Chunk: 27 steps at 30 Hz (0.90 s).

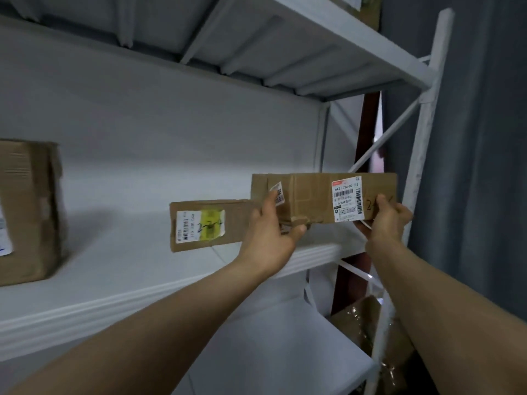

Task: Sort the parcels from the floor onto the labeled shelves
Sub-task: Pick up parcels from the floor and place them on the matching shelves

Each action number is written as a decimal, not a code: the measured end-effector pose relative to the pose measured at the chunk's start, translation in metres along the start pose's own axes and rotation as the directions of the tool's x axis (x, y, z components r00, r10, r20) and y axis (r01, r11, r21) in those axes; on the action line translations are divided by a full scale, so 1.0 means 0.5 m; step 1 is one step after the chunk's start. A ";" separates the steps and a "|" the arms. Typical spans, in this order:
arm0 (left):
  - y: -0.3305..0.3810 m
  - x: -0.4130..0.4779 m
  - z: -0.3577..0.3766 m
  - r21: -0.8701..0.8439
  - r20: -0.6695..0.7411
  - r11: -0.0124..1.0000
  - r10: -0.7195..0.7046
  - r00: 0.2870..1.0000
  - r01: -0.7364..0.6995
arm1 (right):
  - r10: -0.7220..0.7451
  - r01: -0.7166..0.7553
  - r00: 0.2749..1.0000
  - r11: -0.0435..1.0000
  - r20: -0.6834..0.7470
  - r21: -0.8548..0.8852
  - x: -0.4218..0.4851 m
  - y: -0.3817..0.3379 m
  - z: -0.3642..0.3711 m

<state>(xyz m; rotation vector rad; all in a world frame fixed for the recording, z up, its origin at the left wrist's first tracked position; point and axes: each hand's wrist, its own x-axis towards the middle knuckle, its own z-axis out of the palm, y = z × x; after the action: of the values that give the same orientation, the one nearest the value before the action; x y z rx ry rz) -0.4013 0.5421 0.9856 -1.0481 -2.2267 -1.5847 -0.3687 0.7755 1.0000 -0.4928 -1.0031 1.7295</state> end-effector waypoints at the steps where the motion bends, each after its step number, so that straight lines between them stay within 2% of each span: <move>1: -0.004 0.024 0.033 -0.001 0.026 1.000 0.012 1.000 -0.012 | 0.000 0.000 1.000 1.000 -0.009 -0.005 0.036 0.000 -0.011; 6: -0.043 0.111 0.173 0.049 0.155 0.999 -0.027 0.988 0.019 | 0.042 -0.042 0.999 0.999 0.002 -0.020 0.177 0.027 -0.060; 11: -0.091 0.177 0.259 0.119 0.201 0.990 -0.095 0.975 0.072 | 0.095 -0.090 0.994 0.993 0.059 -0.073 0.270 0.082 -0.076; 15: -0.105 0.214 0.312 0.176 0.270 0.983 -0.092 0.958 0.045 | 0.104 -0.091 0.989 0.989 0.107 -0.121 0.312 0.127 -0.066; 20: -0.107 0.257 0.359 0.187 0.324 0.982 -0.081 0.942 0.020 | 0.146 -0.128 0.985 0.976 0.092 -0.178 0.343 0.171 -0.058; 23: -0.108 0.287 0.372 0.186 0.310 0.980 -0.124 0.943 0.068 | 0.064 -0.032 0.995 0.928 0.074 -0.372 0.352 0.187 -0.066; 25: -0.110 0.298 0.378 0.192 0.275 0.976 -0.149 0.950 0.098 | -0.057 0.089 0.996 0.841 0.075 -0.533 0.360 0.190 -0.067; 27: -0.112 0.307 0.380 0.180 0.217 0.975 -0.171 0.961 0.133 | -0.180 0.199 0.979 0.765 0.094 -0.613 0.374 0.186 -0.058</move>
<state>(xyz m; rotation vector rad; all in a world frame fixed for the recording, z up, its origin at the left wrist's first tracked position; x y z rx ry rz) -0.5068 0.7669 0.9523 -1.0862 -2.6003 -1.3649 -0.4726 0.9462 0.9330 -0.7524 -1.5991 1.1944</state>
